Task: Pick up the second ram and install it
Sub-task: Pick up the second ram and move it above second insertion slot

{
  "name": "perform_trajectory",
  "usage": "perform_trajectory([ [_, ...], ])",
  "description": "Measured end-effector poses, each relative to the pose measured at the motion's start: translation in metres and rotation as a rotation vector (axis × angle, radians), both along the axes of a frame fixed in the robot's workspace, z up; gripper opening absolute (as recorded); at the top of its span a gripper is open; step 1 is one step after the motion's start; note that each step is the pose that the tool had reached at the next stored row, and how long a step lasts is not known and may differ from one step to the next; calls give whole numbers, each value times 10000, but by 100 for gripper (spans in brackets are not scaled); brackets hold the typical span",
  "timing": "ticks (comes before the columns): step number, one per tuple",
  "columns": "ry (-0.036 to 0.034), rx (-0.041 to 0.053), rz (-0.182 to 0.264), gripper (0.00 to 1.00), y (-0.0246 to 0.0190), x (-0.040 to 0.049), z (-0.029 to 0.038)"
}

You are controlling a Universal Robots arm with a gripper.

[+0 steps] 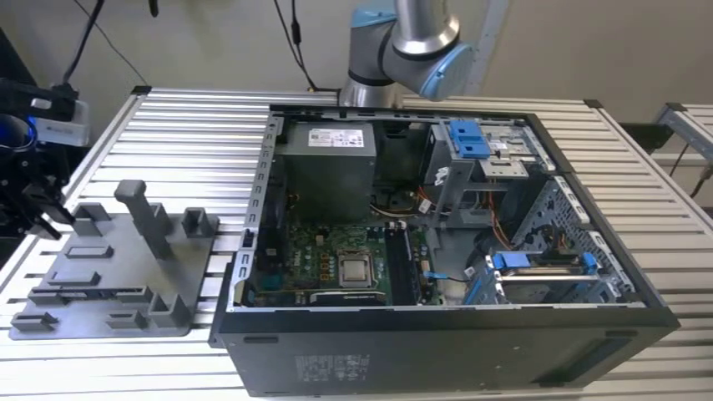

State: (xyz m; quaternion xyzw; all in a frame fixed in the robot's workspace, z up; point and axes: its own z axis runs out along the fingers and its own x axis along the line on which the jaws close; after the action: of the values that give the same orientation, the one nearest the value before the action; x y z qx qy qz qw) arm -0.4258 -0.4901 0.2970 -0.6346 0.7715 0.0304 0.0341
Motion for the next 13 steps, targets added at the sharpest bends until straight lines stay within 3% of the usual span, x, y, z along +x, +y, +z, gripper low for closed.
perform_trajectory([
  [7, 0, 0, 528, 31, -11, 0, -67],
  [13, 2, -2, 611, 31, -13, 0, -118],
])
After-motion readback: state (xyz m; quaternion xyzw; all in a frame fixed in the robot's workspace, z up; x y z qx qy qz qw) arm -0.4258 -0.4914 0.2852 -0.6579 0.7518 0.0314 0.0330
